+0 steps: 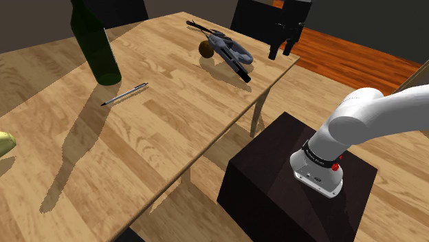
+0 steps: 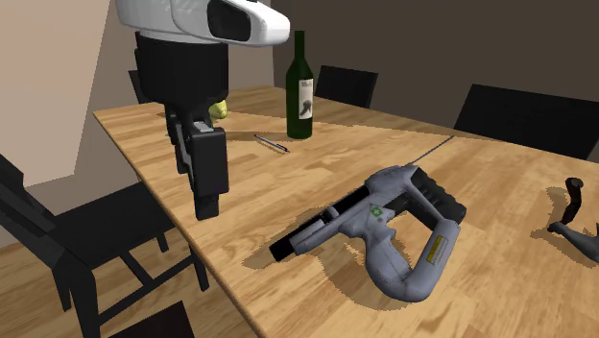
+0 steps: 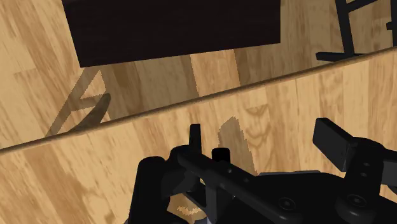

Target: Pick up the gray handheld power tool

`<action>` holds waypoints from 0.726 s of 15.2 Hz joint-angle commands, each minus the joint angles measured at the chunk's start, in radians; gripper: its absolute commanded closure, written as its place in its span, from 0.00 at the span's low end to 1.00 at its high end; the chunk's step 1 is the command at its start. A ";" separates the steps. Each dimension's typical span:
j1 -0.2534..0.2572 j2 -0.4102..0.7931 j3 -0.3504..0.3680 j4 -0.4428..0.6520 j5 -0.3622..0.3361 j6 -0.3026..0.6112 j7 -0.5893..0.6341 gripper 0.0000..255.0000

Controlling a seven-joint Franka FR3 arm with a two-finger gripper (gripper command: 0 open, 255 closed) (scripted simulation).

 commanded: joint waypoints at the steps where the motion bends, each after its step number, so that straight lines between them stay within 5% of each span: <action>1: 0.000 0.000 0.000 0.000 0.000 0.000 0.000 0.00; 11: -0.017 0.235 -0.140 0.034 -0.051 0.311 -0.247 0.00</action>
